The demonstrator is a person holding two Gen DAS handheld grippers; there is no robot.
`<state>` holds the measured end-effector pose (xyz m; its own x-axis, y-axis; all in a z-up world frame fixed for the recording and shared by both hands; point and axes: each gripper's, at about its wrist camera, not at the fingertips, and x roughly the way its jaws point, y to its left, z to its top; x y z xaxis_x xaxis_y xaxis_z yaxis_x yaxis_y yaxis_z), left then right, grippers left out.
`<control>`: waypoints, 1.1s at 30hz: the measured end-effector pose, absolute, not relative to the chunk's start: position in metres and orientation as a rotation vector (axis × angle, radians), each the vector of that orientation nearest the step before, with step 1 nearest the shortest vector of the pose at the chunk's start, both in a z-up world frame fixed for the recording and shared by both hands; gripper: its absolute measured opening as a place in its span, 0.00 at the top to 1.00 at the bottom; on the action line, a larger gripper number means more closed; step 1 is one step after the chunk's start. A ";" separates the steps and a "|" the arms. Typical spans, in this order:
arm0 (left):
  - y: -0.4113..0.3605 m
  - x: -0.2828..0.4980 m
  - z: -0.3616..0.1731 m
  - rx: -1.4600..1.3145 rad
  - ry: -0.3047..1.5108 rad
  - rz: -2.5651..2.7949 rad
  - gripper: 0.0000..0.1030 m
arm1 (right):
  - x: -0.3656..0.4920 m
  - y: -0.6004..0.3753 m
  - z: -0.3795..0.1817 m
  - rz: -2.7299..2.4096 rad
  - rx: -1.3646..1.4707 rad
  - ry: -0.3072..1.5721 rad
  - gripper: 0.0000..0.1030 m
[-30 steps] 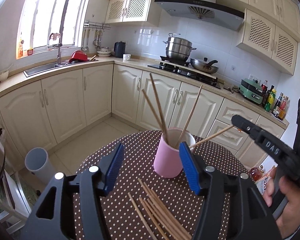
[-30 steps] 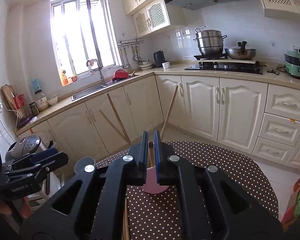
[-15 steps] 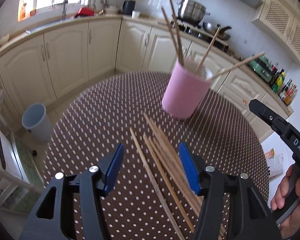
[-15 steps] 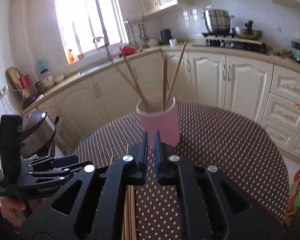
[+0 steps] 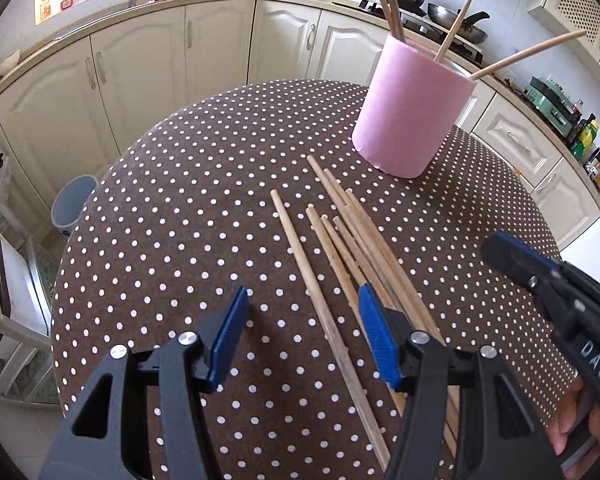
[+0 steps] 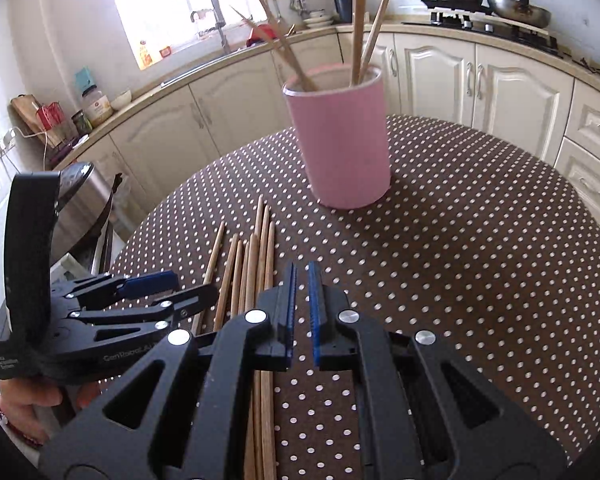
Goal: Organize utensils
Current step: 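Move both grippers back to the chopstick pile and close on chopsticks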
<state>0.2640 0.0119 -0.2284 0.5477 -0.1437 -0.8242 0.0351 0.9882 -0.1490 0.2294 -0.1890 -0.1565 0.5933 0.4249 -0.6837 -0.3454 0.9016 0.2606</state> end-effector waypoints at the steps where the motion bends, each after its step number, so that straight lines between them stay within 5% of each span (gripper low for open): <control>1: 0.011 0.264 -0.229 -0.112 0.983 -0.103 0.45 | 0.230 -0.187 -0.159 0.454 0.101 0.828 0.93; 7: 0.002 0.270 -0.231 -0.046 0.965 -0.087 0.48 | 0.236 -0.177 -0.170 0.488 0.078 0.882 0.93; 9: 0.003 0.271 -0.231 -0.028 0.965 -0.068 0.61 | 0.239 -0.172 -0.174 0.498 0.063 0.902 0.93; 14: 0.008 0.271 -0.228 -0.018 0.964 -0.069 0.72 | 0.244 -0.159 -0.183 0.507 0.025 0.938 0.93; 25: 0.021 0.272 -0.227 -0.012 0.969 -0.074 0.86 | 0.250 -0.147 -0.182 0.487 -0.007 0.939 0.93; 33: 0.015 0.274 -0.228 0.004 0.963 -0.093 0.86 | 0.257 -0.143 -0.180 0.495 -0.015 0.950 0.92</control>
